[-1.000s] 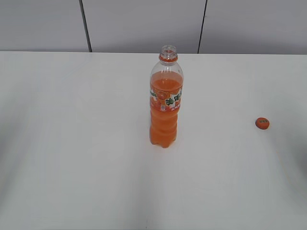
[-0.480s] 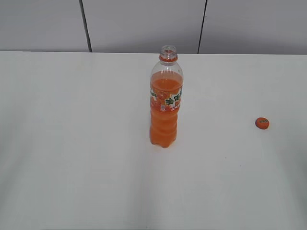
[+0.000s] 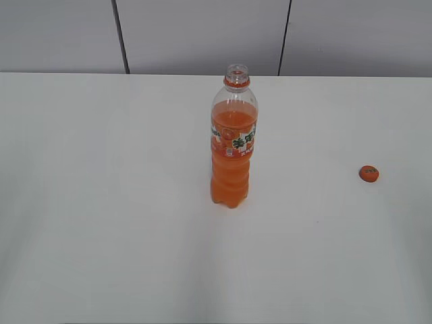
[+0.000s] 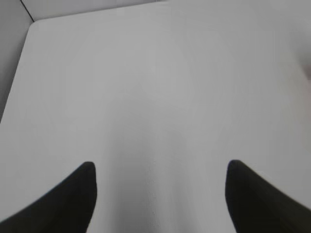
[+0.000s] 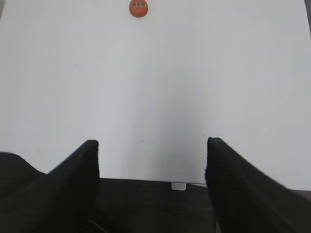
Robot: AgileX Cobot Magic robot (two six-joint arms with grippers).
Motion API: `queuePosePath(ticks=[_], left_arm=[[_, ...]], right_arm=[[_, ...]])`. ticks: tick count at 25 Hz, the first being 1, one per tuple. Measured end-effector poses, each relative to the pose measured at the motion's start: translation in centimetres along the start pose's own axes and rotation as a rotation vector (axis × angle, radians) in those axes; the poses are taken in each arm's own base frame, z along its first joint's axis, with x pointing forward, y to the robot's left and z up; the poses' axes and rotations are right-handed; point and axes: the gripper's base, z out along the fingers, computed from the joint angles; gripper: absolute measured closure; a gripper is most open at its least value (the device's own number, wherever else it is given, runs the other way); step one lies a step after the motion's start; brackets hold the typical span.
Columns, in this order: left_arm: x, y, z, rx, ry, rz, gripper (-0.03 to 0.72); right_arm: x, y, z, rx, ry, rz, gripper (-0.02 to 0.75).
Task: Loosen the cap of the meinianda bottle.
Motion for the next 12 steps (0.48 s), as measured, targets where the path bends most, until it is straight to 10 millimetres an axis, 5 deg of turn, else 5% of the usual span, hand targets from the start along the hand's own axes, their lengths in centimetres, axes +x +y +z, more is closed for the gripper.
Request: queuePosePath(ticks=[12], left_arm=[[0.7,-0.1,-2.4,-0.014,-0.17,0.0,0.188]], right_arm=[[2.9,0.5,-3.3,0.029,-0.182,-0.008,0.225]])
